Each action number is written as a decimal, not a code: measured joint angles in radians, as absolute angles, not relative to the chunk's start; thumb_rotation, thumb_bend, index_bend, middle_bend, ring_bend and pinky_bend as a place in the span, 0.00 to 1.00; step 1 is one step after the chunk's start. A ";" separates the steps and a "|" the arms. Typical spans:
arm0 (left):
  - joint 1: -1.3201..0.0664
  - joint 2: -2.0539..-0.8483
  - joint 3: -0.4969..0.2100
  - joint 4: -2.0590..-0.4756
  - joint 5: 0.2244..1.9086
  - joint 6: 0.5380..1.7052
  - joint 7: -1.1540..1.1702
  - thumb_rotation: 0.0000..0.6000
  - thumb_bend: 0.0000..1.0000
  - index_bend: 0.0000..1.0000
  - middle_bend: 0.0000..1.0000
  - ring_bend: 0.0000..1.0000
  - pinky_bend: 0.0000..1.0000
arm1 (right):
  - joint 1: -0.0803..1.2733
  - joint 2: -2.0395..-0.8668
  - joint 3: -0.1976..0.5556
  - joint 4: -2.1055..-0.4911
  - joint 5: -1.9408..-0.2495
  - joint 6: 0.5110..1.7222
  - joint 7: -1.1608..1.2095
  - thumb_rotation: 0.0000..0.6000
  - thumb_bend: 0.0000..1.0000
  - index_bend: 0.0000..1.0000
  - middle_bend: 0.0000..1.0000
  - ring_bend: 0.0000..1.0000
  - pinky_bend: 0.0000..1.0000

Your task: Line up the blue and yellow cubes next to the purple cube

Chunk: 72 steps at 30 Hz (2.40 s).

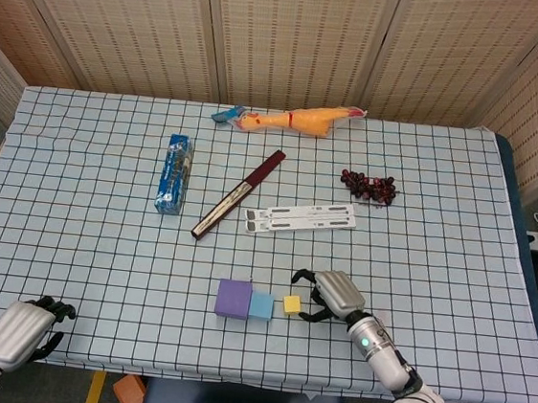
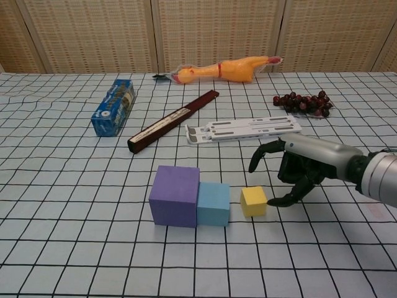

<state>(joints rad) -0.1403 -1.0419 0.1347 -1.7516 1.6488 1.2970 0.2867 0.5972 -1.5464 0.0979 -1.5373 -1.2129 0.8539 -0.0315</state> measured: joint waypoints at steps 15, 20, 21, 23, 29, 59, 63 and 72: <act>-0.139 -1.040 0.131 -1.751 1.645 1.302 0.281 1.00 0.44 0.41 0.46 0.37 0.60 | 0.683 -1.543 0.136 -1.564 -0.919 0.738 -0.178 1.00 0.65 0.49 1.00 0.93 1.00; -0.139 -1.040 0.132 -1.751 1.647 1.303 0.280 1.00 0.44 0.41 0.46 0.37 0.61 | 0.686 -1.557 0.140 -1.539 -0.945 0.717 -0.121 1.00 0.65 0.49 1.00 0.93 1.00; -0.138 -1.040 0.132 -1.751 1.647 1.304 0.279 1.00 0.44 0.41 0.46 0.37 0.61 | 0.686 -1.559 0.141 -1.535 -0.952 0.714 -0.111 1.00 0.65 0.49 1.00 0.93 1.00; -0.138 -1.040 0.132 -1.751 1.646 1.303 0.279 1.00 0.44 0.41 0.46 0.37 0.60 | 0.686 -1.563 0.141 -1.525 -0.969 0.708 -0.089 1.00 0.65 0.49 1.00 0.93 1.00; -0.138 -1.040 0.132 -1.751 1.646 1.303 0.279 1.00 0.44 0.41 0.46 0.37 0.60 | 0.684 -1.571 0.136 -1.511 -0.997 0.701 -0.050 1.00 0.65 0.49 1.00 0.93 1.00; -0.139 -1.040 0.132 -1.752 1.650 1.303 0.281 1.00 0.44 0.41 0.46 0.37 0.61 | 0.658 -1.594 0.087 -1.512 -1.073 0.797 -0.081 1.00 0.71 0.50 1.00 0.93 1.00; -0.138 -1.040 0.132 -1.752 1.650 1.304 0.279 1.00 0.44 0.41 0.46 0.37 0.61 | 0.653 -1.599 0.077 -1.510 -1.092 0.806 -0.086 1.00 0.73 0.50 1.00 0.93 1.00; -0.138 -1.039 0.132 -1.752 1.651 1.305 0.278 1.00 0.44 0.41 0.46 0.37 0.61 | 0.640 -1.625 0.074 -1.480 -1.129 0.837 -0.082 1.00 0.73 0.51 1.00 0.93 1.00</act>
<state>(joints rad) -0.1381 -1.0390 0.1323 -1.7518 1.6508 1.3051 0.2777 0.6403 -1.6249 0.0738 -1.4802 -1.1295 0.8370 -0.0822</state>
